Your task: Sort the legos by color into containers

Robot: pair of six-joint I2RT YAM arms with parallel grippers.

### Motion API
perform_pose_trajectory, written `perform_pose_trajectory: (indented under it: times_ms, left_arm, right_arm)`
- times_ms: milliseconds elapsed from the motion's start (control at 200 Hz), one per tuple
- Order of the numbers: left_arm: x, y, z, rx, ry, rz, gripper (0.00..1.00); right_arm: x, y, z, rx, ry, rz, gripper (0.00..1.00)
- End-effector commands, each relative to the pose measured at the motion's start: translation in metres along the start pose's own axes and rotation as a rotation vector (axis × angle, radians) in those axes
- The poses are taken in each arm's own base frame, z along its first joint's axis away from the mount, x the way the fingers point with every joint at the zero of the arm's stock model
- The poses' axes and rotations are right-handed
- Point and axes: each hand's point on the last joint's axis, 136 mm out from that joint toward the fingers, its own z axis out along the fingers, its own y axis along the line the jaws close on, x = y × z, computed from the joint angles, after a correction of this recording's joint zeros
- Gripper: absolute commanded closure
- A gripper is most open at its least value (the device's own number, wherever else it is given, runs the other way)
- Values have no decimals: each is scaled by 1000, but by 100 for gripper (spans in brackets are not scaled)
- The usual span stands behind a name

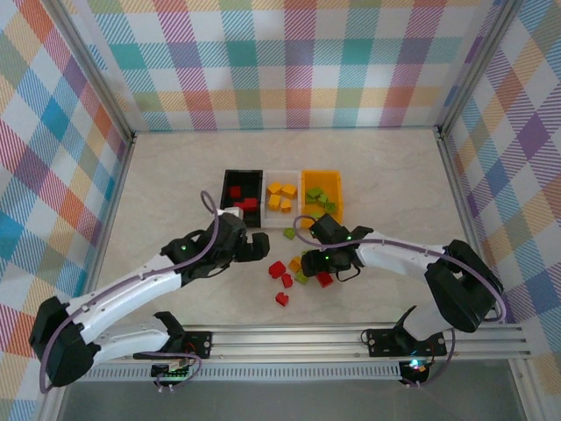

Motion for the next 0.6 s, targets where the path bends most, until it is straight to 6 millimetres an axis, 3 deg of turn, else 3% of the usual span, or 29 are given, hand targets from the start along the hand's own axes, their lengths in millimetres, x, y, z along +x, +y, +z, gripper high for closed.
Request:
perform_pose_trajectory:
  times_ms: [0,245,440,595]
  left_arm:
    - [5,20,-1,-34,-18,-64,0]
    - [6,28,1,-39,-14,-91,0]
    - [8,30,5,-40,-5,-98,0]
    - [8,32,5,-43,-4,-102,0]
  right_arm:
    - [-11,6,2,9,-21,-35,25]
    - [-13,9,14,33,-2,-54,29]
    - [-16,2,19,82,-7,-45,29]
    - [-15,-4,21,113,-3,-41,36]
